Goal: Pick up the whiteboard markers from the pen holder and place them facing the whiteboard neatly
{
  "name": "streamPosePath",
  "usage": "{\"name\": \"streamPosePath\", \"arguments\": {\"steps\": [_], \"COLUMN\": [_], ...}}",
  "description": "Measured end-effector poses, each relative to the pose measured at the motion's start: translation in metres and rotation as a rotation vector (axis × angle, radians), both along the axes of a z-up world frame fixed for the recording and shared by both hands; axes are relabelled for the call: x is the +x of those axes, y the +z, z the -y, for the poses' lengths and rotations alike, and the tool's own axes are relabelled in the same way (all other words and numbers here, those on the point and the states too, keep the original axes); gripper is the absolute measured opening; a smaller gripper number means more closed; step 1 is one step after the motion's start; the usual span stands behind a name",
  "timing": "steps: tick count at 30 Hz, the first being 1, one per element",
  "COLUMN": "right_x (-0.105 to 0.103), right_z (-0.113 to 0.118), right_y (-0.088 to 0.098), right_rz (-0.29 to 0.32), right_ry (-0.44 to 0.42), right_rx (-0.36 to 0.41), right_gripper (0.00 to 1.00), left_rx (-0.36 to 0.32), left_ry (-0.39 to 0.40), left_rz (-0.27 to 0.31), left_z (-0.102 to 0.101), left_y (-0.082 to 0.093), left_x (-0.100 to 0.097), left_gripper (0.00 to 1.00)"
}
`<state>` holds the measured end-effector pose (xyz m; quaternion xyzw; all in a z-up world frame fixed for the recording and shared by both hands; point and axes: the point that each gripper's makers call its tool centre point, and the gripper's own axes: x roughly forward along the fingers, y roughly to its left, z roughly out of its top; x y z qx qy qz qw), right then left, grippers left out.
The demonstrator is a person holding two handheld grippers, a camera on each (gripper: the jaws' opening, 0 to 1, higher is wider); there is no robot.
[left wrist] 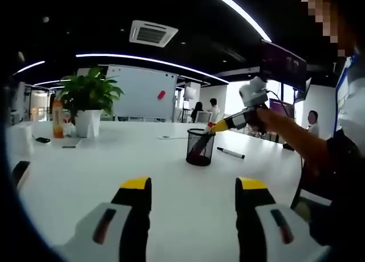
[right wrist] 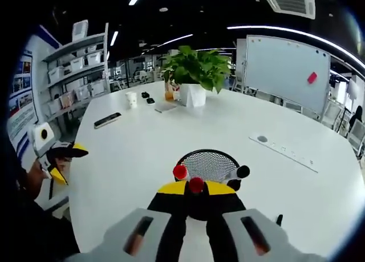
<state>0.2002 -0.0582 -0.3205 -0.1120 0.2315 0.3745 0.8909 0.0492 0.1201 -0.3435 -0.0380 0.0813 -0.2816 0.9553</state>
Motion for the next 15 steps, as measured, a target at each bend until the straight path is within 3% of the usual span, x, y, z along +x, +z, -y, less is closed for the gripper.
{"name": "streamPosePath", "arguments": {"steps": [15], "right_x": [-0.016], "right_z": [0.012], "right_y": [0.045], "right_rz": [0.135], "right_ry": [-0.026], "right_rx": [0.073], "right_gripper": [0.13], "left_rx": [0.005], "left_ry": [-0.009], "left_rz": [0.007], "left_z": [0.004], "left_y": [0.003], "left_x": [-0.001], "left_gripper": [0.6]}}
